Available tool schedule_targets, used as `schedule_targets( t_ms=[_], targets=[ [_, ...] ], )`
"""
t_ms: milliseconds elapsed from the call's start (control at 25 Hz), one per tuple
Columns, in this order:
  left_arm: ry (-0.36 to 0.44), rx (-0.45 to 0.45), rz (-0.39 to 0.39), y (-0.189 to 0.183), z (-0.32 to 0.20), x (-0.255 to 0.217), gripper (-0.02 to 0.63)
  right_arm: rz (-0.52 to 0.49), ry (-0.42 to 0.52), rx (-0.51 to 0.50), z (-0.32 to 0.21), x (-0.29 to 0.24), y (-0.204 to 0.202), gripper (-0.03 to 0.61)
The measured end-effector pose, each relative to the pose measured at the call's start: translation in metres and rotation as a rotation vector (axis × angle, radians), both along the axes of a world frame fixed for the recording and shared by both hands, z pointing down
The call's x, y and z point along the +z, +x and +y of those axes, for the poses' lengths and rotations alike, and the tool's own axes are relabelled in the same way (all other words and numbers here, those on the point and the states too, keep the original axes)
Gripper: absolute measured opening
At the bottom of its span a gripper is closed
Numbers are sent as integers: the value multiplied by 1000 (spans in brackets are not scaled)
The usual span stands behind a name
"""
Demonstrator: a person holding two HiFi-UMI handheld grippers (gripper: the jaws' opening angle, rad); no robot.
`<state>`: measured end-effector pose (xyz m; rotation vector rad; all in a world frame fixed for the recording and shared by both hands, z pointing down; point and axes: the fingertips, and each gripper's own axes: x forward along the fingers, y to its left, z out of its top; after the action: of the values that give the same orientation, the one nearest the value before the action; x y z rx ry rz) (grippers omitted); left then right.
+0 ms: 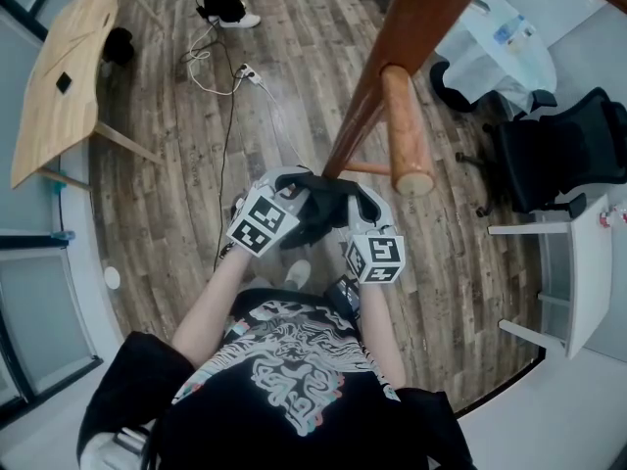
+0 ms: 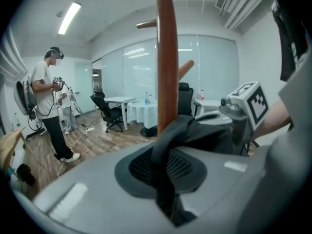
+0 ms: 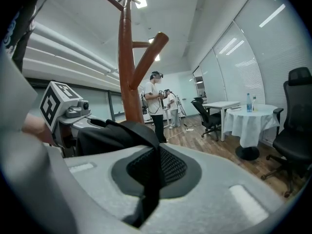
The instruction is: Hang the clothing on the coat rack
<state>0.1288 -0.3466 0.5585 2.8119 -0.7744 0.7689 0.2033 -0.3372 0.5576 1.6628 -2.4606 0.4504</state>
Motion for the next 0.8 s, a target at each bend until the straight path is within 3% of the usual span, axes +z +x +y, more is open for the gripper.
schedule_targets(
  t_ms=[400,560,800],
  targets=[
    [-15,-10,0,2,3,1,19,-17,-62,-23,5,7,-4,5],
    [-14,1,-3,7,6,1,20,-40,-86,-9,10,10,7,65],
    [-43,2,10,5,12,3,20,-57,-96,-3,18,10,6,74]
  ],
)
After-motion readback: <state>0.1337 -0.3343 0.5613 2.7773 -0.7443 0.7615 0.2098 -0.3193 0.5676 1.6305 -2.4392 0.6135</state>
